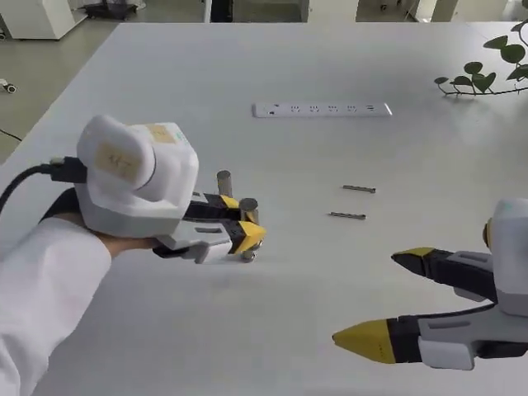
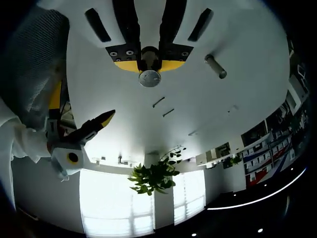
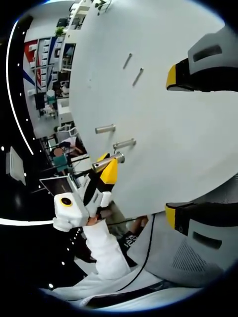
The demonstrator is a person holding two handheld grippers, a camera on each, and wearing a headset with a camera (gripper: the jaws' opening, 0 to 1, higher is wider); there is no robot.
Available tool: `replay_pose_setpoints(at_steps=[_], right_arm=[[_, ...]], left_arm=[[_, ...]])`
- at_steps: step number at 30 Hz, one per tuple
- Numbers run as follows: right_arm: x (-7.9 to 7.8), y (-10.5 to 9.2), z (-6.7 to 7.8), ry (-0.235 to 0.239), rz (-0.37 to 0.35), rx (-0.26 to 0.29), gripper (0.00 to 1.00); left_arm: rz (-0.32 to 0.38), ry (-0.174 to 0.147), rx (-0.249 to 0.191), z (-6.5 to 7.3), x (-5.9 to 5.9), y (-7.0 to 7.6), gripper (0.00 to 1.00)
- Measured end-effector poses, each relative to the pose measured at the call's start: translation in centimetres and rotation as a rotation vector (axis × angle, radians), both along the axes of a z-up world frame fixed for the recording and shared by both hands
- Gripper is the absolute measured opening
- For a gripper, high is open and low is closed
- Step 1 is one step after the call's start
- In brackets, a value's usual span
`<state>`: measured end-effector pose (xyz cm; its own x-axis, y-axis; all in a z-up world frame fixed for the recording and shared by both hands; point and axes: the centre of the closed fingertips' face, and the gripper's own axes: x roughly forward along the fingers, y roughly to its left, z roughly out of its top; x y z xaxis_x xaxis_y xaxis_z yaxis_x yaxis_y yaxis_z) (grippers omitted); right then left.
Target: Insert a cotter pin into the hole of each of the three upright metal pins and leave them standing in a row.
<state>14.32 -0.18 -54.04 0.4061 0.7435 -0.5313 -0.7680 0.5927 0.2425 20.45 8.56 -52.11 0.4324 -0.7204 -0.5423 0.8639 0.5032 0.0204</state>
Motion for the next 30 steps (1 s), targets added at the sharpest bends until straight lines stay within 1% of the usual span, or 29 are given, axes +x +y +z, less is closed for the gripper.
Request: replay_pose_setpoints(at_steps=[4,8,12,13,15,17,19,21,28,30], right_arm=[[0.0,-0.1,-0.2,0.005,-0.007,0.003,0.91],[-0.1,-0.3,-0.3,0.01,-0.01,-0.001,0.91],[-0.2,-0.3,-0.5,0.013,-0.01,-0.002,0.9],[-0.2,-0.3,-0.5,0.014,-0.01,-0.002,0.9],[-0.2,-0.3,-0.5,0.015,-0.011,-0.003,0.9],[-0.2,-0.3,-0.6,0.017,-0.013,-0.002,0.9],[-0.2,-0.3,-0.7,0.021,-0.017,-0.001,0.9],[-0.2,-0.4,-0.8,0.024,-0.018,-0.004,0.9],[-0.3,-0.4,-0.9,0.024,-0.019,-0.008,0.9],[-0.2,-0.5,-0.9,0.02,-0.021,-0.013,0.89]], left_arm=[[-0.026,0.012,0.004,-1.2,-0.9,-1.5,0.11],[-0.02,0.011,0.01,-2.2,-1.0,-2.5,0.11],[0.002,0.012,0.017,-3.0,-0.8,-2.9,0.11],[0.002,0.026,0.016,-3.3,-0.9,-3.0,0.11],[-0.015,0.034,0.023,-3.6,-1.3,-3.2,0.11],[-0.032,0.026,0.038,-4.0,-1.5,-3.5,0.11],[-0.036,0.026,0.045,-4.2,-1.8,-3.6,0.11],[-0.031,0.037,0.041,-4.6,-1.9,-3.8,0.11],[-0.035,0.047,0.049,-5.5,-2.6,-4.1,0.11],[-0.046,0.044,0.05,-5.6,-2.8,-4.3,0.11]])
